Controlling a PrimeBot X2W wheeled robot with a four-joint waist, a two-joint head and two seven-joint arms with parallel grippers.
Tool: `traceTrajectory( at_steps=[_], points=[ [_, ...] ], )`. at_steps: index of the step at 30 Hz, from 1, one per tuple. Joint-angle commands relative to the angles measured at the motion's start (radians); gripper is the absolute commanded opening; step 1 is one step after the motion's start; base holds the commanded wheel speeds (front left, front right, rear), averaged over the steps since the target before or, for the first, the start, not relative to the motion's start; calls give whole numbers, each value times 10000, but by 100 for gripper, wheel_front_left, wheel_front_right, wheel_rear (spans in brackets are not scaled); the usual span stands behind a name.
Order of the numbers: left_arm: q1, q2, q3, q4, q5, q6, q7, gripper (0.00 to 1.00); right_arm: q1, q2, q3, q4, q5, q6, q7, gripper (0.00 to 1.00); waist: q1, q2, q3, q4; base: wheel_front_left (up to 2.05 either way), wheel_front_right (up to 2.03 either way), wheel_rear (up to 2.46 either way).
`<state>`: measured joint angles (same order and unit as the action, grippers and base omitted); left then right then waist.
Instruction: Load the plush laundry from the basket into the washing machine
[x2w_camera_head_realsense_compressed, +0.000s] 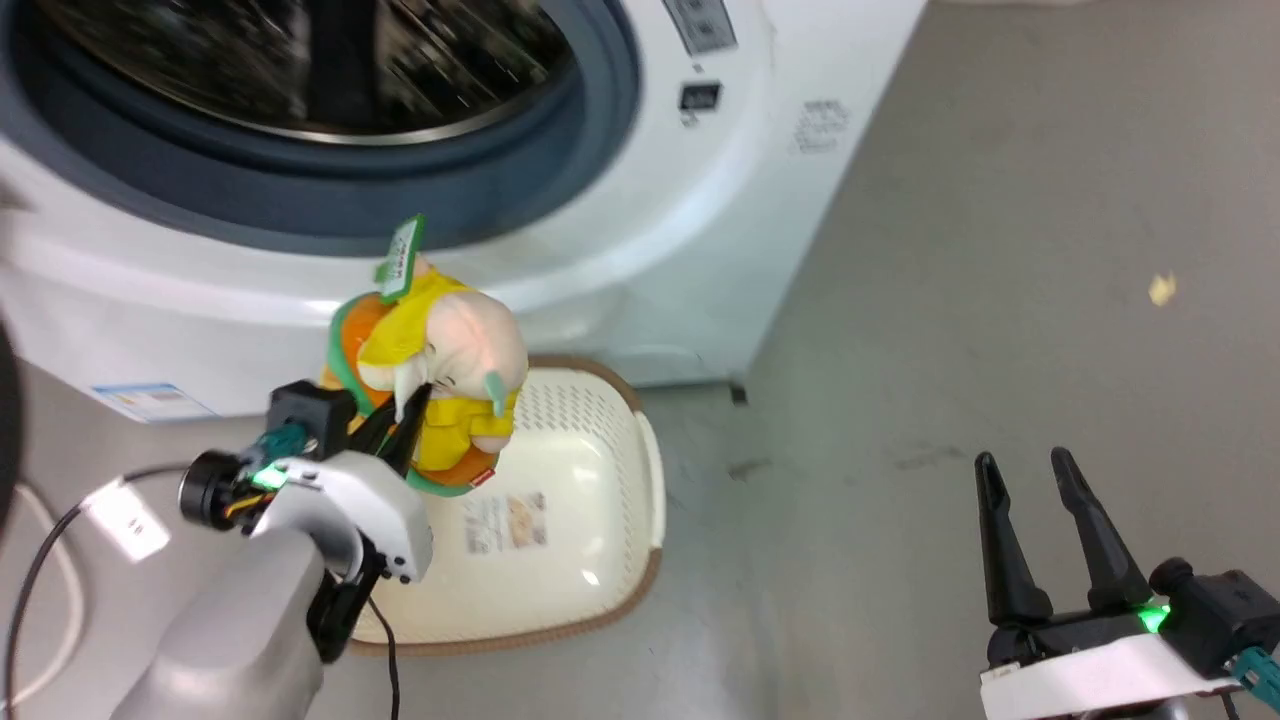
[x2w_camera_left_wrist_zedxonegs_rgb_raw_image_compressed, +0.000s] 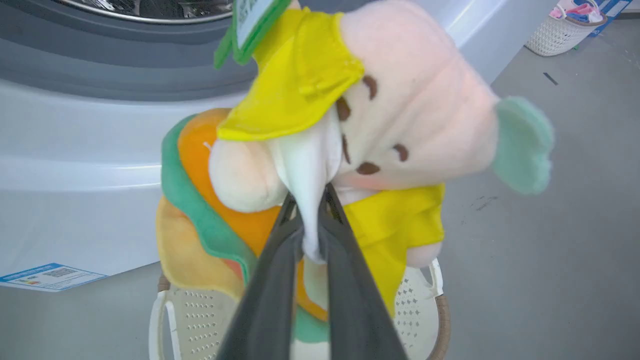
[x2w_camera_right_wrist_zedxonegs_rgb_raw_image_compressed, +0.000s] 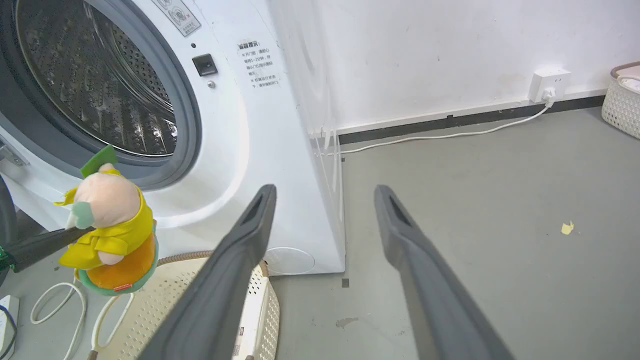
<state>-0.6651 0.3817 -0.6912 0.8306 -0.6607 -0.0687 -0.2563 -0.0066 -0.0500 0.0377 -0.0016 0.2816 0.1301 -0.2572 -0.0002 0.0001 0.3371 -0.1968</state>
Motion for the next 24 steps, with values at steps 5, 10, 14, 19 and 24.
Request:
traceTrajectory(
  at_steps=[5,10,14,19,24],
  points=[
    [1896,193,1798,-3032,664,699,-53,0,354,-2,-79,143,-130,6,-45,100,2,-1,-1098,653,0,0,0],
    [2728,72,2815,-4750,1188,937,-53,0,460,-2,-73,145,-157,6,-45,100,2,-1,-1208,696,0,0,0],
    [3125,-215,3975,-6486,1855,867,-54,0,460,-2,46,76,-173,6,-45,100,2,-1,-1001,598,0,0,0],
    [2727,-465,4790,-6976,2329,506,-54,0,361,-2,247,-114,-383,6,-45,100,2,-1,-289,347,0,0,0],
    [1434,-403,5276,-6261,2462,183,-54,0,172,-2,348,-407,-331,6,-45,100,2,-1,756,-38,0,0,0]
  ],
)
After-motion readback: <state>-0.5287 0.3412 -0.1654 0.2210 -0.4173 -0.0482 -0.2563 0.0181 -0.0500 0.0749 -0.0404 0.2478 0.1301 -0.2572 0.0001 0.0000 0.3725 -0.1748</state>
